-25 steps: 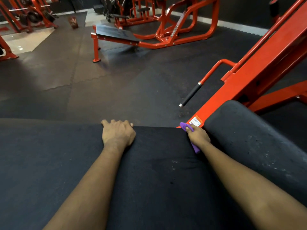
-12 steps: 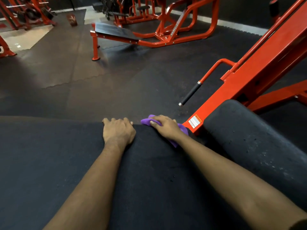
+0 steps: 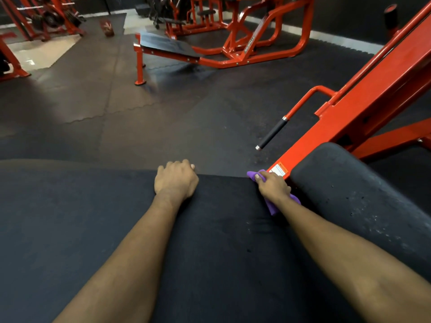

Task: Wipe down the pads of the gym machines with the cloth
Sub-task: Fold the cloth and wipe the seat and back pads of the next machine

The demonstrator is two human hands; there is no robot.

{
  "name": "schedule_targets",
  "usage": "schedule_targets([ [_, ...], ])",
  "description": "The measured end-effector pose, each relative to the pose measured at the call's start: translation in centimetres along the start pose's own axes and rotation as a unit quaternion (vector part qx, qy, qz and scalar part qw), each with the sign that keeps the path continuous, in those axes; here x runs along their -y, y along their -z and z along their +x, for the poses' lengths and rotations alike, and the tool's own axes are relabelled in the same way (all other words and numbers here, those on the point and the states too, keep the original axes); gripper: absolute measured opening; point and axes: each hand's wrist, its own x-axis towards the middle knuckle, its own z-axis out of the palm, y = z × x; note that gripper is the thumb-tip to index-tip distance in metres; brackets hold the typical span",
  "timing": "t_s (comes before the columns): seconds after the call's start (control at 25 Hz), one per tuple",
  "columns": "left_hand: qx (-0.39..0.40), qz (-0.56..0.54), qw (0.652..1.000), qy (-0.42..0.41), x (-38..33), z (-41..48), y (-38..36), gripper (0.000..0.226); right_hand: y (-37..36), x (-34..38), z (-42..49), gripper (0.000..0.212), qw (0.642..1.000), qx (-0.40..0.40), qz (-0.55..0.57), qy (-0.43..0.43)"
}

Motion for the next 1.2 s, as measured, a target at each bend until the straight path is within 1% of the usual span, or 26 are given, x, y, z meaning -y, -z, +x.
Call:
schedule_targets([
  [0.08,-0.002,-0.013,1.0,0.002,0.8,-0.1,0.8,0.037,0.0,2.5,-0.9,0.04,0.999,0.005,-0.016,0.028],
  [0.2,0.014,0.015,1.0,0.016,1.9,-1.1,2.2,0.035,-0.5,7.8,-3.1,0.038,0.995,0.018,-0.016,0.099],
  [0.32,0.002,0.024,0.999,0.032,2.9,-2.5,3.7,0.033,-0.8,13.5,-6.3,0.037,0.986,0.027,-0.007,0.165],
  [0.4,-0.003,0.033,0.999,0.034,3.6,-3.9,4.3,0.033,-0.6,15.6,-8.9,0.038,0.982,0.026,0.007,0.188],
  [0.48,-0.009,0.051,0.998,0.026,3.7,-5.5,4.3,0.034,-0.5,16.1,-11.4,0.04,0.98,0.017,0.011,0.197],
  [0.68,-0.009,0.07,0.997,0.008,1.9,-11.7,3.7,0.039,0.4,12.5,-18.5,0.042,0.978,-0.003,-0.001,0.21],
  [0.84,0.006,0.076,0.997,-0.01,-0.3,-18.1,3.0,0.041,1.7,8.3,-24.5,0.044,0.98,-0.005,-0.008,0.196],
  [1.08,-0.022,0.097,0.994,-0.046,-2.4,-28.0,1.8,0.043,3.3,2.6,-32.7,0.043,0.981,-0.019,-0.009,0.192],
  [1.2,-0.016,0.093,0.994,-0.056,-2.5,-31.9,1.9,0.046,3.4,0.4,-35.8,0.041,0.985,-0.038,-0.011,0.171],
])
